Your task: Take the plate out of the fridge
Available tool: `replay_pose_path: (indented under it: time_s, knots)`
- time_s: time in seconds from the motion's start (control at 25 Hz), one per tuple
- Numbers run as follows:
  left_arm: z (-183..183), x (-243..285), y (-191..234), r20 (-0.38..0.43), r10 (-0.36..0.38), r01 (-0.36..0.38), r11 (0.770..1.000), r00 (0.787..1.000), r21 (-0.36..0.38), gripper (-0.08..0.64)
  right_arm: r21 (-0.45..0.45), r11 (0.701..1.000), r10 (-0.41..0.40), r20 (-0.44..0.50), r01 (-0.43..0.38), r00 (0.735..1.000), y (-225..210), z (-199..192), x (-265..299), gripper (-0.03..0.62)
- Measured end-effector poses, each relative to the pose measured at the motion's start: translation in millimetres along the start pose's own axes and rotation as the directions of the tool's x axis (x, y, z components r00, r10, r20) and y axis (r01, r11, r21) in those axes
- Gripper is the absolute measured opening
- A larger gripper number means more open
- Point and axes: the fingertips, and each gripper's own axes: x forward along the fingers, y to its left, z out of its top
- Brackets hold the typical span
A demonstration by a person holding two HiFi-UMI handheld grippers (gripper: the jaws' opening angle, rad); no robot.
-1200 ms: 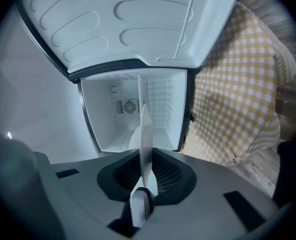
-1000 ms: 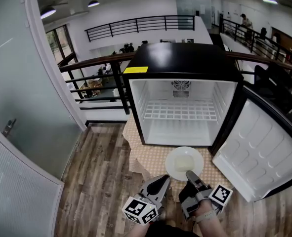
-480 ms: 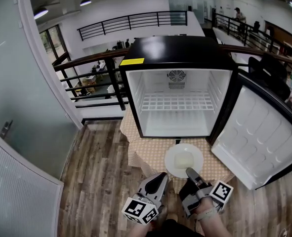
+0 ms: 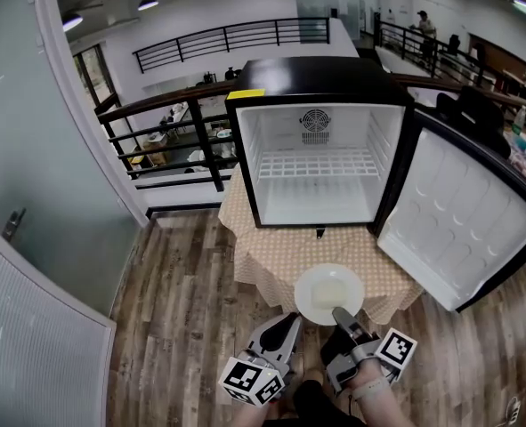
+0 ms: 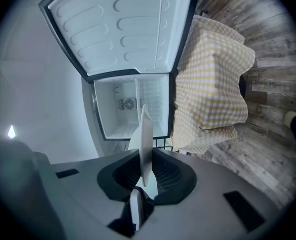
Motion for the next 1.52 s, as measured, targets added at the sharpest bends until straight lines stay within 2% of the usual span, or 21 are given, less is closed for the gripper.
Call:
replay_pose_path:
  time_s: [0.84,1.52]
  knots:
    - [-2.3,-87.5,-40.1,0.038,-0.001,0.001,1.000,0.999,0.014,0.025,-0.039,0.998,0.056,-0.019,-0.056,0.998,0.5,-62.8,-75.0,0.063]
    - [-5.8,-131.3,-53.2,0.045,-0.001,0.000,1.000,0.999,0.007,0.025,-0.012,0.998,0.056,-0.014,-0.056,0.998,-6.2,-96.8,-107.7,0.064]
